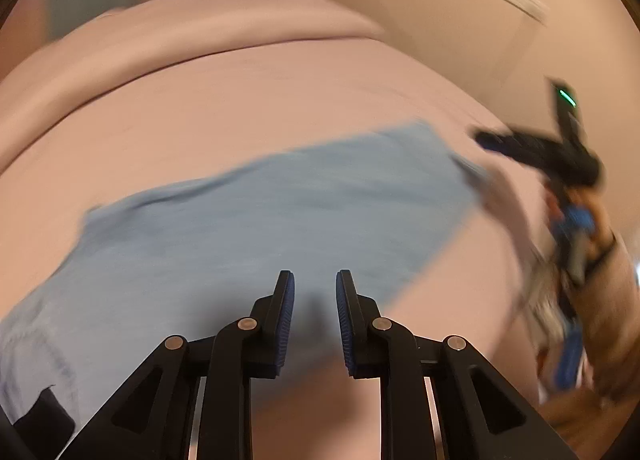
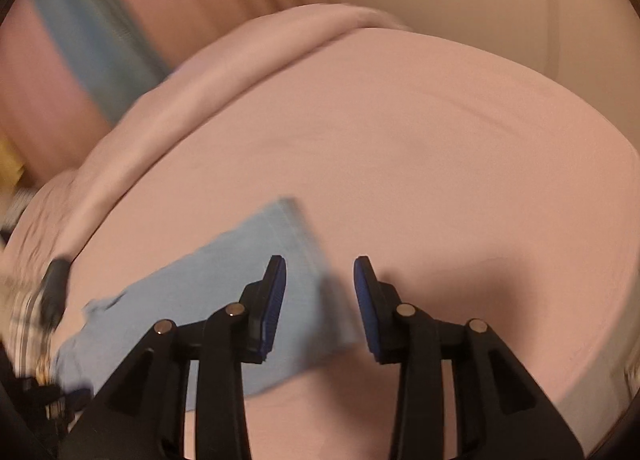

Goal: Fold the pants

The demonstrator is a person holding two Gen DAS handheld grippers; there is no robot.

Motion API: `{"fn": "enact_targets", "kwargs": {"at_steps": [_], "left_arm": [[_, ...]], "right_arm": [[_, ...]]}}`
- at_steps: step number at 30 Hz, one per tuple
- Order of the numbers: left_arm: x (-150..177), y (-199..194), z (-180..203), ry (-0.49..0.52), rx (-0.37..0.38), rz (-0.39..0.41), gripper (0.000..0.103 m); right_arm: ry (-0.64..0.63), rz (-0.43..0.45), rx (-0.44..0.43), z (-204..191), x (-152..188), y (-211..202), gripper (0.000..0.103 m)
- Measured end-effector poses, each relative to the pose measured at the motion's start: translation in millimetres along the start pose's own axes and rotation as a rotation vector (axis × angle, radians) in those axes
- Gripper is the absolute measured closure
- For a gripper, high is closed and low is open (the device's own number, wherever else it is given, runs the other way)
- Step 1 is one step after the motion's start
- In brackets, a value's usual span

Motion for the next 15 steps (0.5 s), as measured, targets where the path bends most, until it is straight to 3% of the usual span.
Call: {"fn": "enact_targets", "kwargs": {"at_steps": [6, 8, 10, 11, 13, 15], "left_arm": [[-12.8, 4.7, -90.1, -0.236, -0.071, 0.053, 0.084], [-16.3, 20.0, -117.1, -0.287, -0.106, 0.036, 0.084], [-11.7, 45.1, -150.8, -0.354, -0.186, -0.032, 0.084], [-6.7, 56.5, -165.0, -0.419, -0.184, -0.063, 0.084], [-12.7, 53.2, -174.6, -0.519, -0.085, -0.004, 0.084], [-12.7, 43.3, -178.2, -0.533, -0.064, 0.007, 0.084]], "right_arm": [[-0.241, -0.065, -0.064, -79.8, -1.6, 44.5, 0.071], [-0.284, -0.098, -0.064, -96.0, 1.4, 65.4, 0.071], [-0.31, -0.161, -0.037, -98.1, 10.5, 96.6, 0.074], [-0.309, -0.209, 0.0, -91.1, 17.1, 116.0, 0.073], [-0.283, -0.177, -0.006, -89.1, 10.7, 130.0, 0.073], [-0.271, -0.213, 0.012, -87.8, 7.6, 127.7, 0.073]]}}
Point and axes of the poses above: each gripper's, at about its wrist camera, not at the fingertips, and y roughly the way its jaws point, z to its right, x to its underside, the point moved 10 cm from there along y, roughly the way its jaws point, and after that the axes turned 3 degrees about -z, right-handed, at the moved point
